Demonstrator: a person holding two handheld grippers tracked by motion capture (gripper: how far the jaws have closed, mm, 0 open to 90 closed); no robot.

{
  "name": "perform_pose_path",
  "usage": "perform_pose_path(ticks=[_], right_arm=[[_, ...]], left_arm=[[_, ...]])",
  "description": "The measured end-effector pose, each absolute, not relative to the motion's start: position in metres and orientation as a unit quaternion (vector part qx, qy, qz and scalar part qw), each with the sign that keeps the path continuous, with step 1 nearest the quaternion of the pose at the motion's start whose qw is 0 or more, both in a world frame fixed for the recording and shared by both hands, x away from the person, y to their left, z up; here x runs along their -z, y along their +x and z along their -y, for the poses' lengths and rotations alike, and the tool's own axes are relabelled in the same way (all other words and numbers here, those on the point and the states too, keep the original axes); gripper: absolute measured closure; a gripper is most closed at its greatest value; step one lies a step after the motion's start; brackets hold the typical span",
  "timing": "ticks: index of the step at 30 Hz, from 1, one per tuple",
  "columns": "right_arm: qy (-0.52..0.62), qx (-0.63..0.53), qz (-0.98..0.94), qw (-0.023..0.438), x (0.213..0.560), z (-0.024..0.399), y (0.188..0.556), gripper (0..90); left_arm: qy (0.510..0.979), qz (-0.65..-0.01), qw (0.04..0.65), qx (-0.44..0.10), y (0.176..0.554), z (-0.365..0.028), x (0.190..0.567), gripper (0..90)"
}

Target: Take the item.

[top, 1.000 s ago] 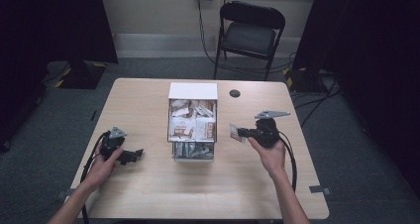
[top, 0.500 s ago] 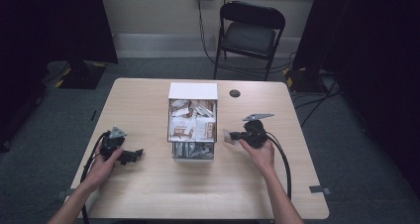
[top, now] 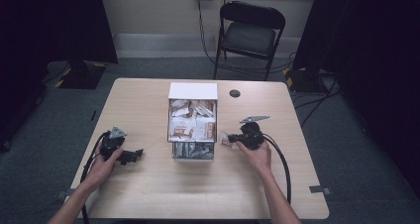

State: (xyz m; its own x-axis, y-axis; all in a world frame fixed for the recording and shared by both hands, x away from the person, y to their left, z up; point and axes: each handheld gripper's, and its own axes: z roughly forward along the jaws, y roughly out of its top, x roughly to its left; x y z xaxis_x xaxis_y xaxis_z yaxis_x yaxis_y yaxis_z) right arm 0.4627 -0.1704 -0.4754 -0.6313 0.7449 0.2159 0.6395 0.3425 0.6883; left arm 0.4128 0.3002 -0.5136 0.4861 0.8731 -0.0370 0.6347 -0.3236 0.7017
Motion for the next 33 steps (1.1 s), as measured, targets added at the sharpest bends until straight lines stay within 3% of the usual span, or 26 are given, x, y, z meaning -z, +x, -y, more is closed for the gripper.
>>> perform_pose_path(ticks=[20, 24, 33], right_arm=[[0.440, -0.408, -0.795, 0.083, 0.459, 0.187, 0.459, 62.3], [0.448, -0.419, -0.784, 0.095, 0.450, 0.191, 0.450, 49.5], [0.452, -0.422, -0.778, 0.111, 0.434, 0.209, 0.419, 39.1]], left_arm=[[0.794, -0.475, 0.335, -0.178, 0.413, -0.300, 0.514, 0.0], [0.793, -0.475, 0.336, -0.178, 0.413, -0.300, 0.514, 0.0], [0.793, -0.476, 0.336, -0.179, 0.413, -0.300, 0.514, 0.0]])
